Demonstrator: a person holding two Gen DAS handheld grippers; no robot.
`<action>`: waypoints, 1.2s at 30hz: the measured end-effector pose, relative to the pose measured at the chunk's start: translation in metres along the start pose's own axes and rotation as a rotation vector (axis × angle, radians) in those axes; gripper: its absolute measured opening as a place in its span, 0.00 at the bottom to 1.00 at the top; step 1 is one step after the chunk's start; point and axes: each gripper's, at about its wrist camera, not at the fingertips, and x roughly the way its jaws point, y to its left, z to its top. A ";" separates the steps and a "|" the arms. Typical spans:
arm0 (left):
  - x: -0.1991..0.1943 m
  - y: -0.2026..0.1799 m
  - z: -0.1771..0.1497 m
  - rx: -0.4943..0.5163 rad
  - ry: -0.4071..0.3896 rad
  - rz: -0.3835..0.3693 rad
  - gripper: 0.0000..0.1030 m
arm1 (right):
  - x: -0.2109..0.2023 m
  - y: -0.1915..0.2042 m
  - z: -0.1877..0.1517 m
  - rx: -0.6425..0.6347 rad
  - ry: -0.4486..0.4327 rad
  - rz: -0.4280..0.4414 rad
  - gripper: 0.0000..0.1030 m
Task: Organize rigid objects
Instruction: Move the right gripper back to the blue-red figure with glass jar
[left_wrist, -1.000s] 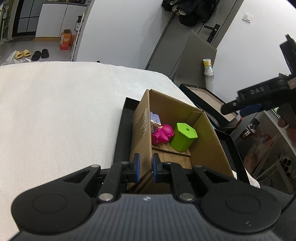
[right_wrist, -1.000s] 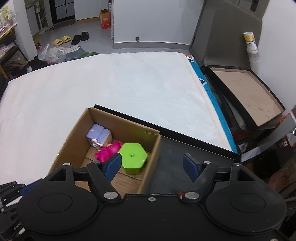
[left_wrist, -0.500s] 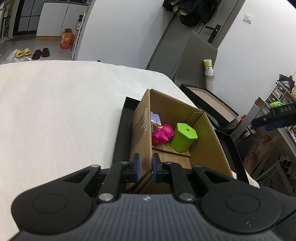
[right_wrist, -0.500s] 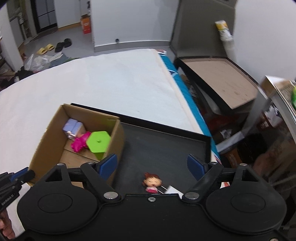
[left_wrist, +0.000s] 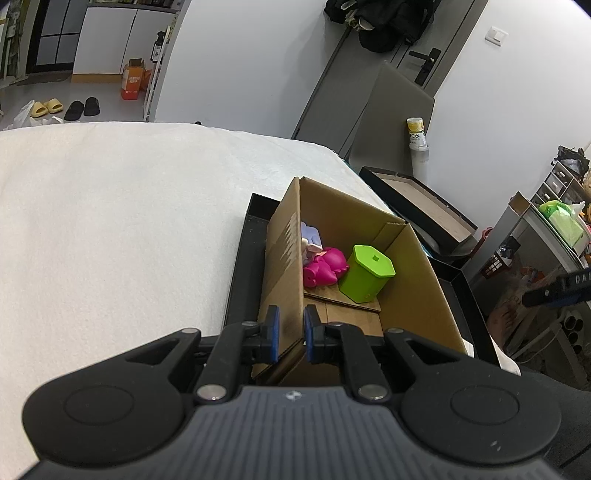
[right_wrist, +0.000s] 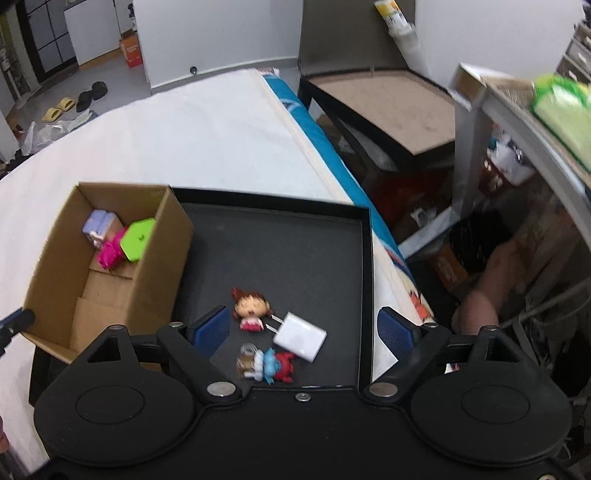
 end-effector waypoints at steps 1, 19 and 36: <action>0.000 -0.001 0.000 0.000 0.000 0.000 0.12 | 0.001 -0.002 -0.003 0.003 0.005 -0.002 0.84; 0.000 0.000 0.001 -0.006 0.000 -0.003 0.12 | 0.021 -0.013 -0.026 0.056 0.064 0.053 0.99; -0.001 -0.001 0.001 -0.004 -0.001 -0.002 0.12 | 0.084 -0.009 -0.055 0.172 0.178 0.146 1.00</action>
